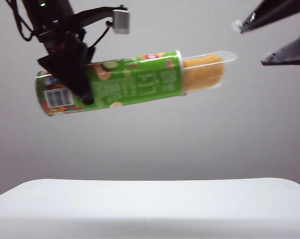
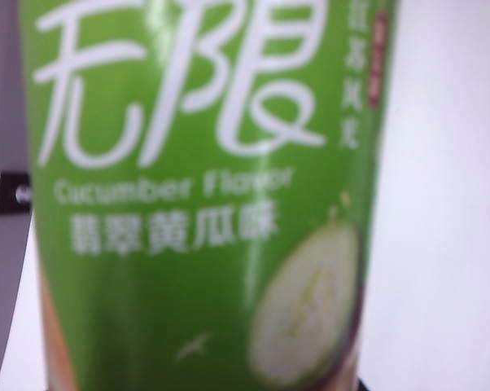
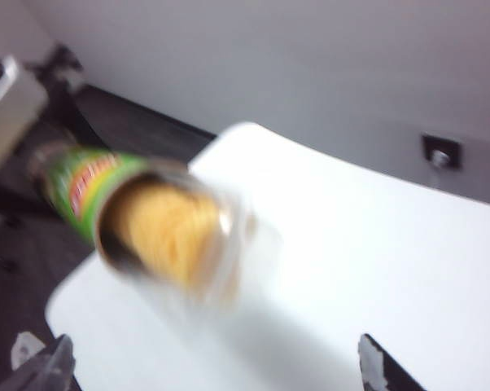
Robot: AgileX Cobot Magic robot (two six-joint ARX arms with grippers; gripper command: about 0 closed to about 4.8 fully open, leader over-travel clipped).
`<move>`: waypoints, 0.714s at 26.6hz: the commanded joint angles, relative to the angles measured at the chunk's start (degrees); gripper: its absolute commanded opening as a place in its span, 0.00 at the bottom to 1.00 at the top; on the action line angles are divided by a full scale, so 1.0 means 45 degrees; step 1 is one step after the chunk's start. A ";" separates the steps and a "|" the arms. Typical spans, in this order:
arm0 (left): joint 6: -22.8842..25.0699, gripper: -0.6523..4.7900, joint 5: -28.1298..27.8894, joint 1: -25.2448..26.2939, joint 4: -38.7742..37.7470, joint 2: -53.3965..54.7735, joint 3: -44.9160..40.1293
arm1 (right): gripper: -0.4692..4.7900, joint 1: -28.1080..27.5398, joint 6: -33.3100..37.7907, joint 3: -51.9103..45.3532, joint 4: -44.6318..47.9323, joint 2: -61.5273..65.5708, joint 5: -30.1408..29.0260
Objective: Pick up the green tub of chips from the desk, pull out the transparent container with the chips inside partially, and then place the chips back on the desk.
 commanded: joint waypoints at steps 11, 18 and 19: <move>-0.0029 0.53 0.1977 0.0962 0.0588 0.2676 0.0034 | 1.00 0.0005 -0.1564 0.0083 -0.3259 -0.2118 0.0359; -0.0622 0.58 0.1972 0.0962 0.1622 0.4473 0.0034 | 1.00 0.0005 -0.1574 0.0078 -0.4867 -0.2929 0.0869; -0.0699 0.59 0.1972 0.0962 0.1695 0.4668 0.0034 | 1.00 0.0005 -0.1574 0.0078 -0.4954 -0.2963 0.0874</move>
